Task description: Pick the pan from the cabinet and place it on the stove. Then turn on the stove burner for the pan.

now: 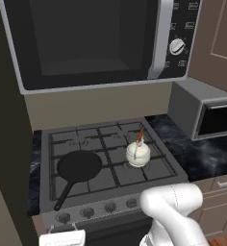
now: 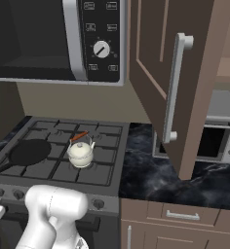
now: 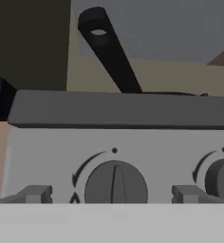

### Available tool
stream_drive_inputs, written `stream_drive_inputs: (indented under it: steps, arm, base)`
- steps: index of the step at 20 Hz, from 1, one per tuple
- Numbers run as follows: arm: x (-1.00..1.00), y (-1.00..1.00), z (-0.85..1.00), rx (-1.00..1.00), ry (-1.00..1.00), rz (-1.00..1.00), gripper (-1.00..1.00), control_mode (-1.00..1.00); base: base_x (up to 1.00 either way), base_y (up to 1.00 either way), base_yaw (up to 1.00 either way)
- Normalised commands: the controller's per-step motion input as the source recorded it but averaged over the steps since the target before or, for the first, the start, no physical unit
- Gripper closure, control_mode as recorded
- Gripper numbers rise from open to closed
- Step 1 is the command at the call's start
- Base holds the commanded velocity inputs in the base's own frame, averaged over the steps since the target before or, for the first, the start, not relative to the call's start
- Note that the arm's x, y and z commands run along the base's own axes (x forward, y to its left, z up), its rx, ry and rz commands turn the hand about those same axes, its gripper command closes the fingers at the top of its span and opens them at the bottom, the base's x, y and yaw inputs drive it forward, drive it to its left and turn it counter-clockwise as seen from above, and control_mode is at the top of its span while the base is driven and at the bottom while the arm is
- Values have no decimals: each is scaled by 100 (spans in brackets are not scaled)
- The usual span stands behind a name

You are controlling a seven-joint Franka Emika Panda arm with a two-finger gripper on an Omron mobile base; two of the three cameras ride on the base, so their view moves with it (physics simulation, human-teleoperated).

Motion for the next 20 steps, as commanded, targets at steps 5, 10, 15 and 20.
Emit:
stream_drive_inputs:
  steps: [5, 10, 15, 20]
  arm:
    - [11, -1, 0, -2, -4, 0, -100, -100]
    - [10, 0, 0, -1, -5, 0, -100, -100]
    - [5, -4, 0, 0, -6, 0, -100, -100]
    - [14, 0, -2, -2, -3, 0, -100, -100]
  base:
    - [0, 0, 0]
    - [0, 0, 0]
    - [0, 0, 0]
    - [0, 0, 0]
